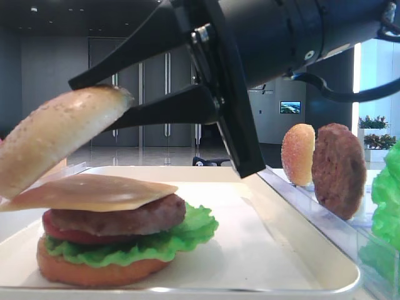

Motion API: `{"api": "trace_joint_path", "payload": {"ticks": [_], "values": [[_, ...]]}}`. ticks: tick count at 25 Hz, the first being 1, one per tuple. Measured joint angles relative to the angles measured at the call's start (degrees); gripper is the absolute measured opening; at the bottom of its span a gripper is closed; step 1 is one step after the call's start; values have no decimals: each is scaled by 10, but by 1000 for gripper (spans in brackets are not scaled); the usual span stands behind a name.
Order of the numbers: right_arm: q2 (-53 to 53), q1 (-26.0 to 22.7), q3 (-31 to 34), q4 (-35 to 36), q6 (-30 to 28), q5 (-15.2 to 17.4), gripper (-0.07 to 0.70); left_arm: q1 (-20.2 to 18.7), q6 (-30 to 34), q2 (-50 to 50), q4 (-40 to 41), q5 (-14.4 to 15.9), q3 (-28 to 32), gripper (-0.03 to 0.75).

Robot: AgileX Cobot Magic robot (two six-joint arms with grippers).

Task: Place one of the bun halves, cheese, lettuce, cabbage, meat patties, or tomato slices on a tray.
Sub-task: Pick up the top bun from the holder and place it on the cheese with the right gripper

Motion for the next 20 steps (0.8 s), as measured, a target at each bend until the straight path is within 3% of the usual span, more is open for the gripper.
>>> {"api": "trace_joint_path", "payload": {"ticks": [12,20], "values": [[0,0,0,0,-3,0,225,0,0,0,0,0,0,0],[0,0,0,0,-6,-2,348,0,0,0,0,0,0,0]]}}
